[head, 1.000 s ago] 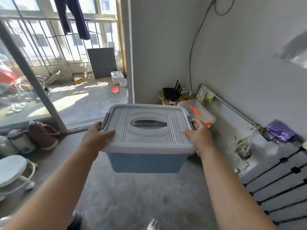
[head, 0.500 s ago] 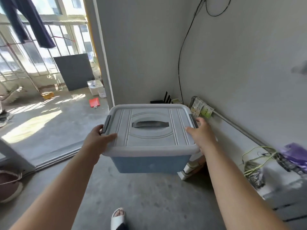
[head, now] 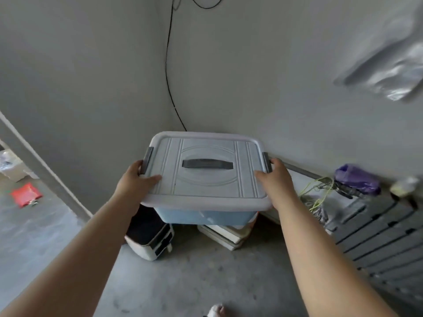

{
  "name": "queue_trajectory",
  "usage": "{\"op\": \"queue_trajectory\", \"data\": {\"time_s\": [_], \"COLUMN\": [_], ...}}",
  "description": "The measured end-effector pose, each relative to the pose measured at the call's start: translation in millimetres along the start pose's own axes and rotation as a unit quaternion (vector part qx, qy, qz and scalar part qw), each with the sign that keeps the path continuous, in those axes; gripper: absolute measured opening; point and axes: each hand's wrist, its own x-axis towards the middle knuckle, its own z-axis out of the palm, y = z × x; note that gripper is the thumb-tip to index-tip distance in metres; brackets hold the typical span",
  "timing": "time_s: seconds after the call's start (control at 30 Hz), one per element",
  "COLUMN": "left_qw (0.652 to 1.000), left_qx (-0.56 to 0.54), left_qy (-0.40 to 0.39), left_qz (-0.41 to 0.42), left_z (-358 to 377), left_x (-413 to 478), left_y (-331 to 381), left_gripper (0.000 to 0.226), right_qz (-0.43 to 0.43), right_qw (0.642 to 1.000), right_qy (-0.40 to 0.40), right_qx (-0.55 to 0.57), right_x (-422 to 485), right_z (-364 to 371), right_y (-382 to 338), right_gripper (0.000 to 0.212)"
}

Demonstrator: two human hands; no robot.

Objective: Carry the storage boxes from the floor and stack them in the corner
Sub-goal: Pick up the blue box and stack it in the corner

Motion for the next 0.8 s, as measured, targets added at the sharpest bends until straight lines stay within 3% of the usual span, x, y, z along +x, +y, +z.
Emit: {"op": "queue_trajectory", "data": {"time_s": [0.23,0.5,0.8], "left_qw": [0.995,0.985,0.952], "left_qx": [0.038,0.061,0.143], "left_qy": [-0.089,-0.159,-0.266], "left_qz": [0.011,-0.019,-0.056], "left_z": [77.4,143.1,193.5], "left_x": [98.9,183.2,249.1], "left_y": [34.1,47.1,23.6], "left_gripper": [0.072,0.08,0.084], "right_qz": [0.058,0.124,0.283], "right_qw": [0.997,0.989,0.939], "right_qy": [0.056,0.062,0.078], "right_qx": [-0.002,0.046,0.18], "right_x": [77.5,146.5,164.1], "right_z": [-6.2,0.5,36.1], "right_y": [17.1,33.4,69.4], "right_gripper": [0.035,0.046,0.052]}}
